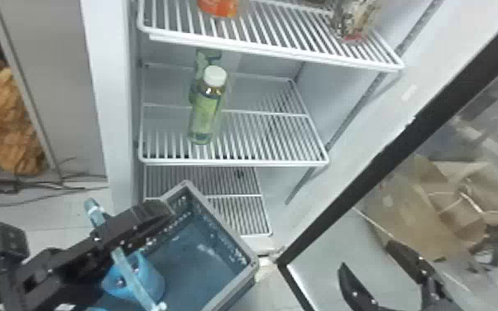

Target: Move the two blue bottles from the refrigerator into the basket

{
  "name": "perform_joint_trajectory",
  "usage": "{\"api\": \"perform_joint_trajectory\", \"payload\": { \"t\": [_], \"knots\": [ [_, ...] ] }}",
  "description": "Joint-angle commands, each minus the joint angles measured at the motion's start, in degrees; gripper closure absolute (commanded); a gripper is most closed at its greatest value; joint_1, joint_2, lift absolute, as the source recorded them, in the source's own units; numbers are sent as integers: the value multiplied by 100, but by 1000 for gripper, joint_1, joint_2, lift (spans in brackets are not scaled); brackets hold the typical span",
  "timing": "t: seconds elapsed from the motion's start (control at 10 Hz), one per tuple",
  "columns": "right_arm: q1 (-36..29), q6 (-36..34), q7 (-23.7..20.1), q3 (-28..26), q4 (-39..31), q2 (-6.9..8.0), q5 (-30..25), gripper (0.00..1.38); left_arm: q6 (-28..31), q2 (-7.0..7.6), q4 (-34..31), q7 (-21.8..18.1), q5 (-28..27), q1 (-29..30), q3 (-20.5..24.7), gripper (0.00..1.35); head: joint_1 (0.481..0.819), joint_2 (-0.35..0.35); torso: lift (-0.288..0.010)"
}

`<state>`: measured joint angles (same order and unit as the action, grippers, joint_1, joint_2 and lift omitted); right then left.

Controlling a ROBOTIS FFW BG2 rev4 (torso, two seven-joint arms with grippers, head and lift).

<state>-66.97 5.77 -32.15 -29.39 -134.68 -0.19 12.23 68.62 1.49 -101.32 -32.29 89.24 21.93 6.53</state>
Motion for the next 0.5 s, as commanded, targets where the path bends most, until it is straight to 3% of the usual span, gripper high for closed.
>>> {"api": "perform_joint_trajectory", "payload": {
  "t": [0.0, 0.4],
  "knots": [
    [46, 0, -19, 3, 46, -16, 0, 194, 15, 0, 0, 3, 0, 0, 9, 1179, 695, -350, -216],
    [102, -98, -46, 3, 102, -51, 11, 194, 43, -9, 0, 3, -23, 0, -2, 1177, 695, -350, -216]
  ]
}}
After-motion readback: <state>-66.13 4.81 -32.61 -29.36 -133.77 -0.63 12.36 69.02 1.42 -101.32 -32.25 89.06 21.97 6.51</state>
